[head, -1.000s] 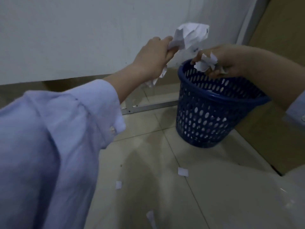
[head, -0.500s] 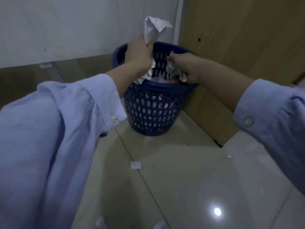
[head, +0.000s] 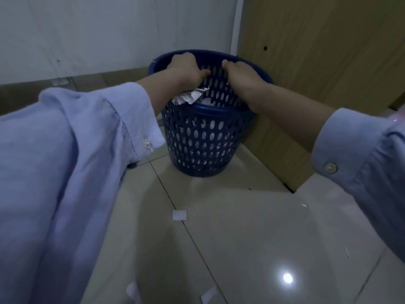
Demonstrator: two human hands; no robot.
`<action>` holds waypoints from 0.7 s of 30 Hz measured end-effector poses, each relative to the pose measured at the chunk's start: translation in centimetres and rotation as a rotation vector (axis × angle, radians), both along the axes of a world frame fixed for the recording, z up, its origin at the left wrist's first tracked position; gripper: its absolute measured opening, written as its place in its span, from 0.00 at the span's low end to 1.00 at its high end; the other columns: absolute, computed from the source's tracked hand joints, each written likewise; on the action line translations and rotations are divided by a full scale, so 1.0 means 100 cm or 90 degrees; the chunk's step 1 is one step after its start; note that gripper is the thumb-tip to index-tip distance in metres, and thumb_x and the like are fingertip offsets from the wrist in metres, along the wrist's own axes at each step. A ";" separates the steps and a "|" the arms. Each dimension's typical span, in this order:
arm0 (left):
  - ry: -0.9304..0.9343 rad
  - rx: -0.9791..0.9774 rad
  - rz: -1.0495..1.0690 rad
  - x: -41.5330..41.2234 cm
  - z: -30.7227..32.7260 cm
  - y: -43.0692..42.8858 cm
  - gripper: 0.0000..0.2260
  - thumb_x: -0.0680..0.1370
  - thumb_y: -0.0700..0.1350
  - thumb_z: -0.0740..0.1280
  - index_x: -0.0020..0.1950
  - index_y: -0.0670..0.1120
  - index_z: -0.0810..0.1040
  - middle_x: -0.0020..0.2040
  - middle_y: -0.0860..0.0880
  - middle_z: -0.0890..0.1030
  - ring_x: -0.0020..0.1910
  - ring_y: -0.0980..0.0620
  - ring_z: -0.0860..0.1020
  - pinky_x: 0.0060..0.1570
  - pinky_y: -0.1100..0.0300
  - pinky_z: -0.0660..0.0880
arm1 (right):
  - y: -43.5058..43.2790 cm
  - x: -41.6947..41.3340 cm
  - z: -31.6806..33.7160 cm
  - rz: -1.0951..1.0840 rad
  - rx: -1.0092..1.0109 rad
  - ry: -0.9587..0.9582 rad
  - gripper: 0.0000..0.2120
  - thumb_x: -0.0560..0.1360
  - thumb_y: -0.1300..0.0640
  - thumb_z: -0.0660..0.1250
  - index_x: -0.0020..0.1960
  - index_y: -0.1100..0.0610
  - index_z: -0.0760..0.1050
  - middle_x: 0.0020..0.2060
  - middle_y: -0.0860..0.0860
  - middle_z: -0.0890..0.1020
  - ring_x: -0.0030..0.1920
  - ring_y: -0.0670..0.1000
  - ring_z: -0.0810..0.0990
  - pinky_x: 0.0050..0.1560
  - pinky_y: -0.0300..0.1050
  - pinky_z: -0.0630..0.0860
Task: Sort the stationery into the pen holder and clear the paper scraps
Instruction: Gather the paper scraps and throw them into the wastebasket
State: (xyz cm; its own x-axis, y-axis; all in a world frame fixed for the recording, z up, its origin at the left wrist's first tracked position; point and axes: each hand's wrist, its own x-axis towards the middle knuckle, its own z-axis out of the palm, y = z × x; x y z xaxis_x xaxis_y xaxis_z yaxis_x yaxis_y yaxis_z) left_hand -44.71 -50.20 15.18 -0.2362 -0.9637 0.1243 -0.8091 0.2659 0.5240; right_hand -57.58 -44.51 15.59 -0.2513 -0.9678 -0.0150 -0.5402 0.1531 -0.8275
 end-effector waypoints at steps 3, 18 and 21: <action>0.025 -0.071 0.044 0.001 0.004 0.003 0.15 0.81 0.42 0.58 0.34 0.47 0.65 0.32 0.50 0.67 0.32 0.54 0.67 0.31 0.64 0.64 | 0.007 0.001 -0.003 -0.010 -0.057 -0.040 0.13 0.81 0.44 0.51 0.49 0.51 0.68 0.41 0.47 0.75 0.41 0.45 0.74 0.38 0.39 0.68; 0.209 -0.272 0.169 0.021 0.010 0.017 0.13 0.79 0.36 0.52 0.59 0.41 0.73 0.59 0.45 0.76 0.56 0.49 0.74 0.53 0.59 0.71 | 0.044 0.027 -0.019 0.187 -0.191 0.207 0.15 0.78 0.62 0.55 0.61 0.56 0.75 0.54 0.50 0.80 0.52 0.47 0.76 0.52 0.39 0.73; 0.210 -0.322 0.141 0.031 -0.001 0.034 0.12 0.80 0.38 0.53 0.58 0.41 0.73 0.57 0.45 0.75 0.53 0.51 0.73 0.51 0.62 0.69 | 0.053 0.024 -0.025 0.168 -0.229 0.238 0.13 0.78 0.60 0.57 0.61 0.56 0.73 0.52 0.51 0.79 0.50 0.49 0.77 0.52 0.44 0.75</action>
